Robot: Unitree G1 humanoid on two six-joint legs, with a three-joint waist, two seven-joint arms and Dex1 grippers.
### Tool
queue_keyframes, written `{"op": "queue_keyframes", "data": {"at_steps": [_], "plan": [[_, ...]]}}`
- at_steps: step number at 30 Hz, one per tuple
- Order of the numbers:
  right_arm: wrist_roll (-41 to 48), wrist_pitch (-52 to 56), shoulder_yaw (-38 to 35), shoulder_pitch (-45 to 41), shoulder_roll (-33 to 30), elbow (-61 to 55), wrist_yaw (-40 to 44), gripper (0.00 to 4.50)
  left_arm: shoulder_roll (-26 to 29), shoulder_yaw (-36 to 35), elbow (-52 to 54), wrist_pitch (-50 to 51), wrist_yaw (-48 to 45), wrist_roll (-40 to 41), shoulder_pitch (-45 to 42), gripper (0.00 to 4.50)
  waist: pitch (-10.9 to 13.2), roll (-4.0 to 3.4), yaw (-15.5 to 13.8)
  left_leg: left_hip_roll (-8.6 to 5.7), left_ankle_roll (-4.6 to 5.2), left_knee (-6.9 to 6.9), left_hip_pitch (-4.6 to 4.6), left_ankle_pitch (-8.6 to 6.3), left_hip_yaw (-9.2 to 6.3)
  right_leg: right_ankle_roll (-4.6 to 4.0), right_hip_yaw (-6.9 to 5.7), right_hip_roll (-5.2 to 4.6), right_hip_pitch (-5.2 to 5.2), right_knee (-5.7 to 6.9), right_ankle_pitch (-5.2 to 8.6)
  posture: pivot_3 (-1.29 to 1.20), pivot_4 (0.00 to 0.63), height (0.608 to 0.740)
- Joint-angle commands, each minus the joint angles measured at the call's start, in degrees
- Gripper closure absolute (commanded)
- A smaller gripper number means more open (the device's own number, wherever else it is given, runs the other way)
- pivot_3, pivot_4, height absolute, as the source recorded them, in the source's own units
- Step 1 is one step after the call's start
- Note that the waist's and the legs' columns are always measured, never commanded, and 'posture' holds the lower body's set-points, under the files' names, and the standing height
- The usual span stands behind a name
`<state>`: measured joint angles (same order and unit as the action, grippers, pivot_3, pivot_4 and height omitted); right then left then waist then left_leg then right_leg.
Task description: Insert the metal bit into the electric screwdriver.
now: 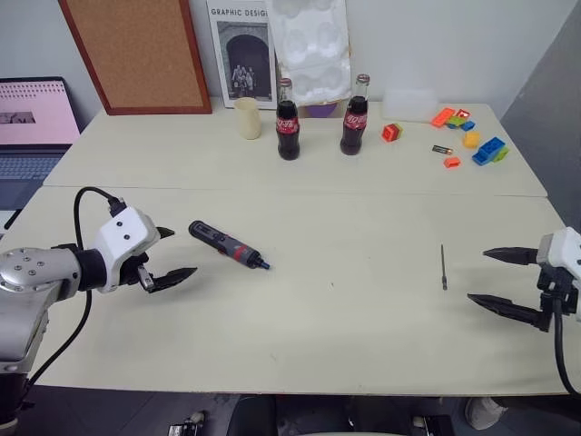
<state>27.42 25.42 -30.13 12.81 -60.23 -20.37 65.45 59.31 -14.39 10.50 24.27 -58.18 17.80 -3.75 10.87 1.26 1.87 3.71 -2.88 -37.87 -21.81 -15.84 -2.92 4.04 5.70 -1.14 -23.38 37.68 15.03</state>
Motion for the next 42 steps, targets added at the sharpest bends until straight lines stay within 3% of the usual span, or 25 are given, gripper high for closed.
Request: {"op": "queue_keyframes", "data": {"at_steps": [1,15,27,36,42], "plan": [[-0.81,-0.98,-3.06,0.59,-1.19,-0.13,1.27,0.0,0.64,-1.75,-0.1,-1.4,-0.5,0.09,-0.34,0.01,0.0,0.0,0.0,0.0,0.0,0.0,0.0,0.0,0.0,0.0,0.0,0.0,0.0,0.0,0.0,0.0,0.15,0.74],[-1.52,-0.68,-4.53,1.64,-0.22,-1.06,1.81,0.0,-0.11,-0.36,-0.91,-1.43,-2.71,1.84,-3.41,0.01,0.0,0.0,-0.01,0.0,0.0,-0.01,0.0,0.0,0.01,0.01,0.0,0.0,0.0,0.02,0.0,0.0,0.15,0.74],[11.0,11.61,4.23,-6.35,3.47,-18.89,-8.37,0.0,1.79,15.39,-5.13,-14.5,-13.7,-6.97,-19.12,0.01,0.0,0.0,-0.11,0.0,0.0,-0.03,-0.06,0.0,0.0,0.2,-0.01,0.01,0.0,0.05,-0.12,0.0,0.15,0.74],[17.24,21.37,15.07,-12.25,5.17,-26.07,-17.89,0.0,-2.57,30.26,-16.11,-26.55,-25.09,-16.52,-33.41,0.01,0.0,0.0,-0.12,0.0,0.0,-0.03,-0.09,0.0,-0.01,0.12,-0.01,0.03,-0.03,0.05,-0.21,0.0,0.15,0.74],[18.66,22.71,17.8,-13.09,6.78,-28.36,-21.63,0.0,-7.25,35.37,-24.78,-32.23,-28.04,-21.47,-40.63,0.01,0.0,0.01,-0.2,-0.01,0.01,-0.07,-0.16,0.0,-0.02,0.13,-0.01,0.03,-0.05,0.05,-0.24,0.0,0.15,0.74]]}}
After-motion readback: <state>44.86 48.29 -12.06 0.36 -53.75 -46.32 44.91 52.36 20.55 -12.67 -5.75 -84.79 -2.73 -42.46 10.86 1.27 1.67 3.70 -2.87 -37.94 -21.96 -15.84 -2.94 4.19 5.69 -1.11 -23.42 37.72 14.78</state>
